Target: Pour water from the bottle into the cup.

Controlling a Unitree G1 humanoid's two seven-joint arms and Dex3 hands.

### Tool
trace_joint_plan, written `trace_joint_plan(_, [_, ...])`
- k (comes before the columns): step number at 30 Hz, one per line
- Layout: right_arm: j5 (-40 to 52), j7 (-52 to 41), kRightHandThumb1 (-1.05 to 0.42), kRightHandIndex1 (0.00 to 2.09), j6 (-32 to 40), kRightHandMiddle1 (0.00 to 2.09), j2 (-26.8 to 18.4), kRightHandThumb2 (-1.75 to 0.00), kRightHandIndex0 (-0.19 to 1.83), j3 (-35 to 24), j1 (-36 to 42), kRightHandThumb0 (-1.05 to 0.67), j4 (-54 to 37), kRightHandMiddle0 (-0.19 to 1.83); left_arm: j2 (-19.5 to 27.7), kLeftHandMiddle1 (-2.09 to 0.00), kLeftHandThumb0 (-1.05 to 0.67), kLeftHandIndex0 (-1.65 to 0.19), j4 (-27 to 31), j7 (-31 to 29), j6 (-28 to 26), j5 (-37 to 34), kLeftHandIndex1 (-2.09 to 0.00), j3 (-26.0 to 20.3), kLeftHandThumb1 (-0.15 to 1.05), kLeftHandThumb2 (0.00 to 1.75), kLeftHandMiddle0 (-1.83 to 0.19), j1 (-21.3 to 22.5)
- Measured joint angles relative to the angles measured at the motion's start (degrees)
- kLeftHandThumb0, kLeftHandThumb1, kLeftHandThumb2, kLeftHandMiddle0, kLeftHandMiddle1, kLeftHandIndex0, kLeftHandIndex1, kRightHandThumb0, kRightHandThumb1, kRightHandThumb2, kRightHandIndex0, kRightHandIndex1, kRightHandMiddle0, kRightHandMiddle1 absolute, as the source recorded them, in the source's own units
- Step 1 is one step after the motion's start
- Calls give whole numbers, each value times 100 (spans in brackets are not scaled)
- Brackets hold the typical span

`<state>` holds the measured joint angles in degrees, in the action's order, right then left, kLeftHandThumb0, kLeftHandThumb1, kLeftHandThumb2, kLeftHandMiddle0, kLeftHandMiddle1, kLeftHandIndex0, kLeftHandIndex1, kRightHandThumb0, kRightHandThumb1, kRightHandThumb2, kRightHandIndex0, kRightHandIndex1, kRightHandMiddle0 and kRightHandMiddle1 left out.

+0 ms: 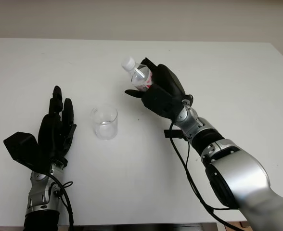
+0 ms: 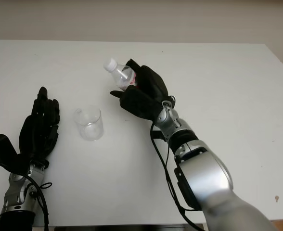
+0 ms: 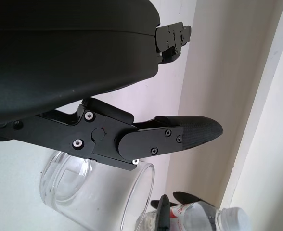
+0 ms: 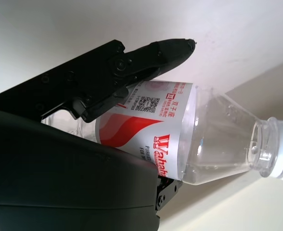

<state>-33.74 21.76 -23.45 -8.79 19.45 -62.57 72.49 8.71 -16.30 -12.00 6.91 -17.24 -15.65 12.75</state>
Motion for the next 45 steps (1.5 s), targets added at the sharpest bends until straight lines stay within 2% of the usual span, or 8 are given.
trace_joint_plan(7, [-882,588,-105,209,5,209,-149,-19,126,816,-160,-43,22,86,0,-5,-70,17,-1,0,0,0,-5,8,105,52,17,5])
trace_joint_plan(14, [-1434,793,-105,209,283,209,-189,-21,128,1385,-398,-45,45,81,-2,-5,-70,16,-19,21,5,2,-6,10,105,50,17,28])
trace_joint_plan(21, [-2069,1478,-105,209,362,209,-240,-22,131,2004,-577,-44,83,77,-2,-6,-71,17,-24,28,5,2,-5,12,105,50,17,45])
trace_joint_plan(26, [-2318,2039,-105,209,199,209,-276,-19,133,2273,-674,-44,102,85,-6,-5,-71,17,-28,53,4,3,-5,16,105,50,16,51])
trace_joint_plan(30, [-2434,2205,-105,209,158,209,-293,-23,135,2417,-767,-45,104,86,-22,-5,-71,17,-50,57,25,2,-5,23,105,50,17,67])
trace_joint_plan(33, [-2533,2293,-105,209,155,209,-319,-28,133,2546,-815,-46,103,84,-39,-5,-71,17,-82,53,65,2,-5,30,105,51,17,81])
trace_joint_plan(41, [-2785,2853,-105,209,145,209,-375,-24,128,2808,-908,-46,112,78,-45,-5,-70,17,-147,26,144,0,-5,35,105,52,18,101])
trace_joint_plan(45, [-3097,3307,-105,209,242,209,-389,-23,129,3058,-968,-49,119,67,-52,-5,-71,17,-171,11,173,-7,-5,35,105,51,18,113])
